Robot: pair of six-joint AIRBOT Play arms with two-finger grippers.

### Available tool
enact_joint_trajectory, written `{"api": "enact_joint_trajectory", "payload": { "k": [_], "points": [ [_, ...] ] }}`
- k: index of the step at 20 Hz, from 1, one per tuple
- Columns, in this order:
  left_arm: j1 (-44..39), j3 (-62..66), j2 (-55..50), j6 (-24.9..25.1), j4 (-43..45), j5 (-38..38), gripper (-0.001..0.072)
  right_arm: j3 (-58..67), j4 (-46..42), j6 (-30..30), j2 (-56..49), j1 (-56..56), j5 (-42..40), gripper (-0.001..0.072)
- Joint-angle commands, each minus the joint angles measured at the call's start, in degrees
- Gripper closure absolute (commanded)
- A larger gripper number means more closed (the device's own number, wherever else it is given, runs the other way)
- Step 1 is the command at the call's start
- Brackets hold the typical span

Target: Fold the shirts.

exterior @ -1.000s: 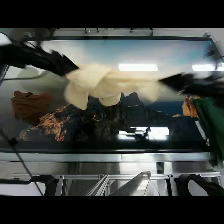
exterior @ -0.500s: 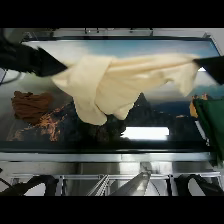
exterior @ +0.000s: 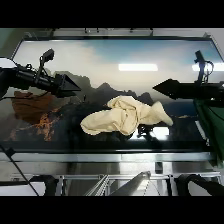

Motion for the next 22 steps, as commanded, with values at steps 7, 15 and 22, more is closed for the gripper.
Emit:
{"api": "enact_joint_trajectory", "payload": {
  "k": [7, 15, 22],
  "points": [
    [7.2, -20.2, -1.0, -1.2, 9.9, 2.6, -0.0001, -3.4, -26.4, 13.5, -4.9, -6.7, 2.9, 0.0154],
    [-6.1, -25.0, -9.7, 1.8, 4.7, 7.3, 0.0018, -3.9, -21.6, 10.2, -17.2, -3.3, 4.5, 0.0156],
    [-11.0, -13.9, -14.1, 1.7, 4.3, 7.1, 0.0697, -3.8, -11.0, 2.0, -18.3, 2.0, 6.6, 0.0694]
  ]
}}
